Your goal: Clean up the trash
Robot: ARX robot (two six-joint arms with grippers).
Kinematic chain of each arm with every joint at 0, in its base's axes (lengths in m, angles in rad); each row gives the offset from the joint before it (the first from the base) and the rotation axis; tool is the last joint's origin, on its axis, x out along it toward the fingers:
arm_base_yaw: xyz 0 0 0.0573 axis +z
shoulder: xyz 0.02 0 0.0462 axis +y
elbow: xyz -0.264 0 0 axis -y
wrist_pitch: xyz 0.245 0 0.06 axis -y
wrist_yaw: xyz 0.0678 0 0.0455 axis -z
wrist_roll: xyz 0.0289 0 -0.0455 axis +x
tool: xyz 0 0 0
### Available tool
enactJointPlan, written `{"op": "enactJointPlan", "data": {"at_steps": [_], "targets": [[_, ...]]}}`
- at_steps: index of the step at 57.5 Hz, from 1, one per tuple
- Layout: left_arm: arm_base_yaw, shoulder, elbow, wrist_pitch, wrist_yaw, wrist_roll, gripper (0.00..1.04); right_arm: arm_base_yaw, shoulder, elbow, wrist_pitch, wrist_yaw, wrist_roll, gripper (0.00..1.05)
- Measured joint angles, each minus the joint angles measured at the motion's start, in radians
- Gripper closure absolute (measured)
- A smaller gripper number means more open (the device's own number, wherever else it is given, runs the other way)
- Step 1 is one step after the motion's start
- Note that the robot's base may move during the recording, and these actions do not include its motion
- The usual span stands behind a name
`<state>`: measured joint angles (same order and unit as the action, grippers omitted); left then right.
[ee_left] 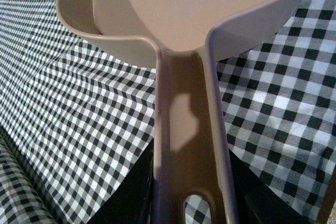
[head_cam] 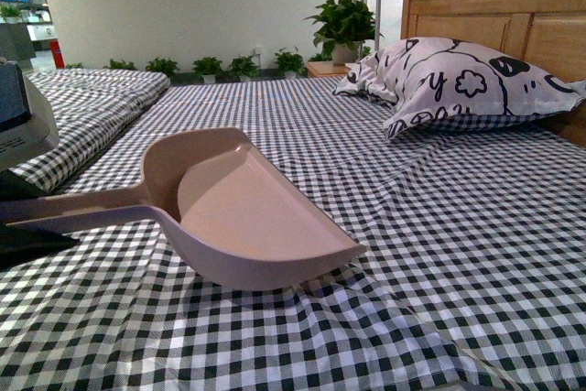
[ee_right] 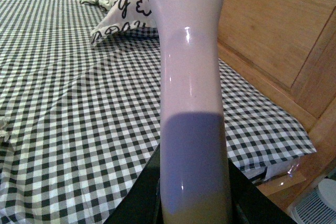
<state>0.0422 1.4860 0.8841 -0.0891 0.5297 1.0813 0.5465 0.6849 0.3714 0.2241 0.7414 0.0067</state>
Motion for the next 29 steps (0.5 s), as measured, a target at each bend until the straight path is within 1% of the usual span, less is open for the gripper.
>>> {"op": "enactJointPlan", "data": {"at_steps": [10, 19, 29], "targets": [[0.034, -0.011, 0.000, -0.091, 0.021, 0.026, 0.78, 0.000, 0.000, 0.000, 0.000, 0.000, 0.000, 0.86], [0.056, -0.011, -0.001, -0.080, 0.022, 0.033, 0.78, 0.000, 0.000, 0.000, 0.000, 0.000, 0.000, 0.86], [0.057, -0.008, -0.001, -0.058, 0.032, 0.032, 0.78, 0.000, 0.000, 0.000, 0.000, 0.000, 0.000, 0.86]]}}
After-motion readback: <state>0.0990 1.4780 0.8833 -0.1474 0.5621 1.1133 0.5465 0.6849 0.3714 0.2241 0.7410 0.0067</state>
